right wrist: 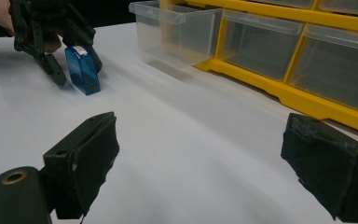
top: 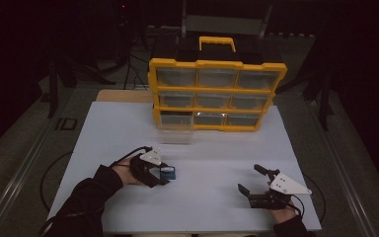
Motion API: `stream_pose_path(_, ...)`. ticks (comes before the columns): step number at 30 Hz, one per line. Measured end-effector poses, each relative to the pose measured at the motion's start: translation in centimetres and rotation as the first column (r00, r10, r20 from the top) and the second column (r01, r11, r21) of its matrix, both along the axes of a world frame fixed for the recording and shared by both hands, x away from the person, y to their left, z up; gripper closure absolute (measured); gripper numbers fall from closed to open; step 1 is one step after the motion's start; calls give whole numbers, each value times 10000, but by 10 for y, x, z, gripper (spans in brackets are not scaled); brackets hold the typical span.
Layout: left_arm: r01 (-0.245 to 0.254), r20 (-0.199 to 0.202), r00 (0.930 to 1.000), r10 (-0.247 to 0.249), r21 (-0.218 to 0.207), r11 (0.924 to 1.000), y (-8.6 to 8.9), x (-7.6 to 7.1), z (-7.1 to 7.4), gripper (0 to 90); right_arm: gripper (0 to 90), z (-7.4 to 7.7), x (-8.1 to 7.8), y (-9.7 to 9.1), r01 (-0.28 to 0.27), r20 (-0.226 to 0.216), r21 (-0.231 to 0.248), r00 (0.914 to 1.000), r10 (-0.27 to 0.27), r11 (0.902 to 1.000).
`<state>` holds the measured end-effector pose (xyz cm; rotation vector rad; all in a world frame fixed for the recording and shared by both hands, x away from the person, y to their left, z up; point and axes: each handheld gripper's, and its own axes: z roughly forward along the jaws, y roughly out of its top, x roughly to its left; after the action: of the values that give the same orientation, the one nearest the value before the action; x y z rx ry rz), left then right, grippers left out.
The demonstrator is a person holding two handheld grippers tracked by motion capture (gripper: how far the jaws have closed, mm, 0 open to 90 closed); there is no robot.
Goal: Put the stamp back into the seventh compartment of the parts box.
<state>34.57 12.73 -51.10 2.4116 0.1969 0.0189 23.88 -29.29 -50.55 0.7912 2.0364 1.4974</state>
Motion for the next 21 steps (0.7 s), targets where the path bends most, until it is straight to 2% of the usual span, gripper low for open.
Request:
stream_pose_path(3,60,36,10000,-60,-96,9999,-1,1,0,459,103,0,0,0,-2,8,11,10000,2,10000)
stream_pose_path(10,119,34,9999,-119,138,9998,-3,2,-5,529,103,0,0,0,-6,24,-7,10000,6,10000)
stream_pose_path(21,149,-131,9998,-153,-310,9994,-5,4,-7,596,103,0,0,-1,14,19,-7,10000,-14,10000)
